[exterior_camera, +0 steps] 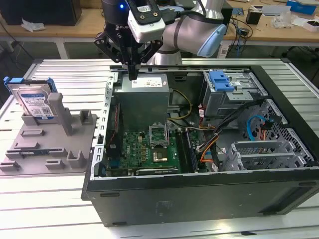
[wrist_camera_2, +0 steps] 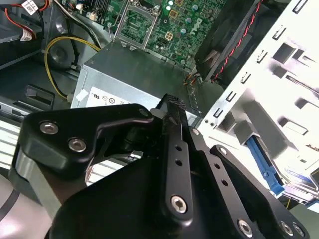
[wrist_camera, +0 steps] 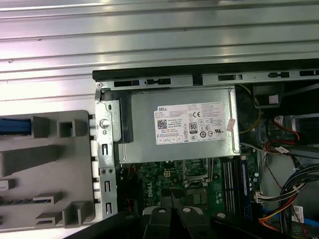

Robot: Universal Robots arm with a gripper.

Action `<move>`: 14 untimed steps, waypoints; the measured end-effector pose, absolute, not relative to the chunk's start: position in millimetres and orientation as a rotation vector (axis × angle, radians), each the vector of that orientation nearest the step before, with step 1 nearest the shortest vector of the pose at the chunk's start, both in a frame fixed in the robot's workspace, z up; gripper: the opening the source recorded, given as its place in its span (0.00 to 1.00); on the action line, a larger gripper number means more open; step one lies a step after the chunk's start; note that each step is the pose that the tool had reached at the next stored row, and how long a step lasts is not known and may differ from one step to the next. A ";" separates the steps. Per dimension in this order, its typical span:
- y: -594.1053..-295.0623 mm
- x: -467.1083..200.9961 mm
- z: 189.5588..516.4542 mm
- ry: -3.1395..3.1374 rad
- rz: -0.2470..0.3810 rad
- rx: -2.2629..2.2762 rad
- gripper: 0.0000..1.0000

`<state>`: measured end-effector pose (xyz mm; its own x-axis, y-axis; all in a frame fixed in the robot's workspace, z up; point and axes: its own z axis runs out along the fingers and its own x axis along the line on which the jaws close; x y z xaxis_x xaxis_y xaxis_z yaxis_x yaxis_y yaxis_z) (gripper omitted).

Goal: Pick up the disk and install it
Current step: 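Reach for the disk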

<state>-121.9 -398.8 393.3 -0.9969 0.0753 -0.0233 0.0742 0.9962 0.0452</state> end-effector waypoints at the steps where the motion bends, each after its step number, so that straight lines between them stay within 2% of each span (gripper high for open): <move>1: -398.8 -121.9 393.3 3.114 0.070 0.117 0.11; 14: -374.8 -174.6 393.0 3.114 0.070 0.117 0.11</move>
<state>-174.6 -374.8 393.0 -0.9969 0.0754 -0.0233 0.0743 0.9962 0.0456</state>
